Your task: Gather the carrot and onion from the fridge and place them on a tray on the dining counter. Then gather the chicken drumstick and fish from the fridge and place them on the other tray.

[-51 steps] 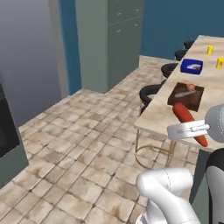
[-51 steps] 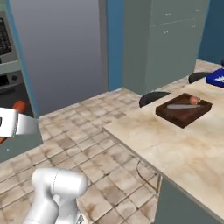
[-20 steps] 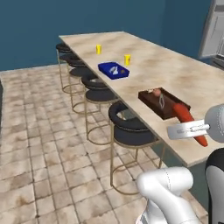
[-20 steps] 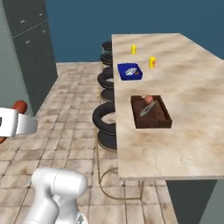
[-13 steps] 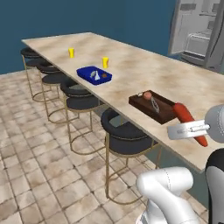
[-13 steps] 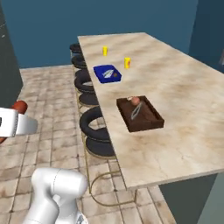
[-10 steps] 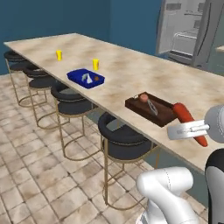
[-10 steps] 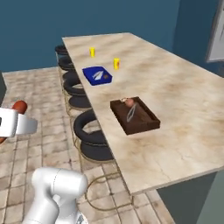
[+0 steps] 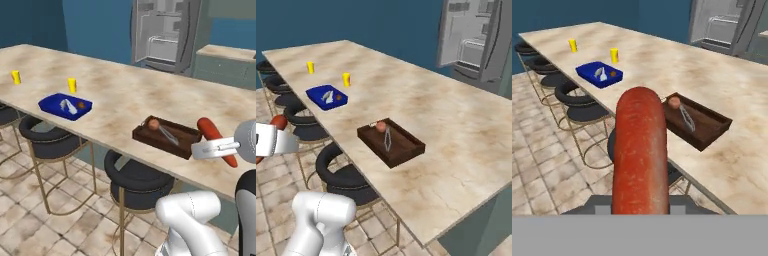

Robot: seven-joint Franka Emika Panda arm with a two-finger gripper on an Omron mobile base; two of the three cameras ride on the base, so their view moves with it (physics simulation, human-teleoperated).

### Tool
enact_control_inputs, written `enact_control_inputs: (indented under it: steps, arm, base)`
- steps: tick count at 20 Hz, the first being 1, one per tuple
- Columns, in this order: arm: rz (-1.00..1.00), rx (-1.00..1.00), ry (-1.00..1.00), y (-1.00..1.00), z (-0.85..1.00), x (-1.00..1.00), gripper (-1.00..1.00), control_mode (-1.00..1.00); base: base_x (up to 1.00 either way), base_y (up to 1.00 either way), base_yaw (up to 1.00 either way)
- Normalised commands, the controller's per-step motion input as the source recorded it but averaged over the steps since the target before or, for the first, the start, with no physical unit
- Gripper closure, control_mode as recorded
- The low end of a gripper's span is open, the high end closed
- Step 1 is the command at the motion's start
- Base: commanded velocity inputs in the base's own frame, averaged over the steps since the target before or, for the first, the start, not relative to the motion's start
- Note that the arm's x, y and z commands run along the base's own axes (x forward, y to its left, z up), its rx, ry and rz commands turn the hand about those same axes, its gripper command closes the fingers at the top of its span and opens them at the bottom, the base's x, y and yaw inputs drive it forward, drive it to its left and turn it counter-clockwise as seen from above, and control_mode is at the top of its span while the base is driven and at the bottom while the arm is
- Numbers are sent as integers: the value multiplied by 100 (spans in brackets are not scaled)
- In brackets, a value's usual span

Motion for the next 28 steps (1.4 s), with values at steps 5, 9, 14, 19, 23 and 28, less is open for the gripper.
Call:
enact_control_inputs:
  steps: [5, 9, 14, 19, 23, 28]
  arm:
    - [0, 0, 0, 0, 0, 0, 100, 100]
    - [0, 0, 0, 0, 0, 0, 100, 100]
    - [0, 0, 0, 0, 0, 0, 100, 100]
    - [0, 0, 0, 0, 0, 0, 100, 100]
    - [-23, 0, 3, 7, 0, 39, 100, -100]
    - [-38, 0, 13, 0, -5, 91, 100, -100]
  base:
    - [24, 63, -52]
    - [27, 60, -53]
    - [25, 53, -53]
    - [33, 38, -53]
    - [28, 17, -25]
    - [0, 0, 0]
